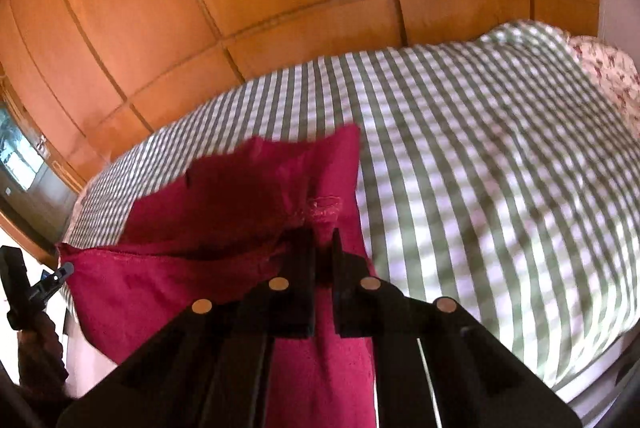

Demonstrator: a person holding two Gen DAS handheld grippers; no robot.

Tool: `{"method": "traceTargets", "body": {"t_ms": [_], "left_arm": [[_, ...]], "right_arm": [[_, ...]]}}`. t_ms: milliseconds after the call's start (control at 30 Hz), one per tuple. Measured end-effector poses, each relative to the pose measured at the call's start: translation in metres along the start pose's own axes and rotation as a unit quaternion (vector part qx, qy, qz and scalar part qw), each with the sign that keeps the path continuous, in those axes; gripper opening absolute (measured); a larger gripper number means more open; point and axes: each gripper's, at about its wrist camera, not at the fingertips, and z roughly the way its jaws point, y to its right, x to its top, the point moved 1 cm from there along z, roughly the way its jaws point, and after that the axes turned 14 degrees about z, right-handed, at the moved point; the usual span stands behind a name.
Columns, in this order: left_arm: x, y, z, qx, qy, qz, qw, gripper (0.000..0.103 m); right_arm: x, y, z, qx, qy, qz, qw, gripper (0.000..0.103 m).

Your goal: Fold small clothes

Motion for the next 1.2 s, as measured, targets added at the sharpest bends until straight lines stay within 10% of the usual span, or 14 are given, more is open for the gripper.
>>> {"method": "traceTargets", "body": {"t_ms": [267,600,700,767,833,933,1067,1200], "left_arm": [[0.055,-0.024,0.038,0.022,0.019,0.018,0.9994,0.008],[0.073,-0.074,0.140,0.083,-0.070,-0.017,0.9939,0.006],[0.060,-0.084,0.161,0.111,-0.115,-0.032,0.9866,0.008],[0.060,-0.084,0.152,0.132,-0.105,-0.041,0.9849,0.031],[0.062,-0.082,0.137,0.167,-0.084,-0.045,0.9813,0.050],[0.065,-0.067,0.106,0.176,-0.037,-0.052,0.9824,0.053],[0.053,-0.020,0.084,0.148,-0.012,0.005,0.9889,0.053],[0.032,0.015,0.099,0.132,-0.044,0.052,0.9890,0.056]], "right_arm": [[0.065,-0.020,0.051,-0.017,0.030,0.009,0.999,0.005],[0.089,-0.002,0.161,-0.084,-0.014,0.048,0.995,0.005],[0.084,0.003,0.168,-0.095,-0.013,0.053,0.994,0.033],[0.080,-0.005,0.151,-0.093,0.022,0.032,0.995,0.061],[0.076,-0.018,0.136,-0.091,0.042,0.003,0.995,0.063],[0.060,-0.048,0.112,-0.042,0.048,-0.038,0.997,0.064],[0.019,-0.101,0.118,0.057,-0.035,-0.110,0.992,0.071],[-0.016,-0.139,0.168,0.032,-0.100,-0.156,0.982,0.077]]}}
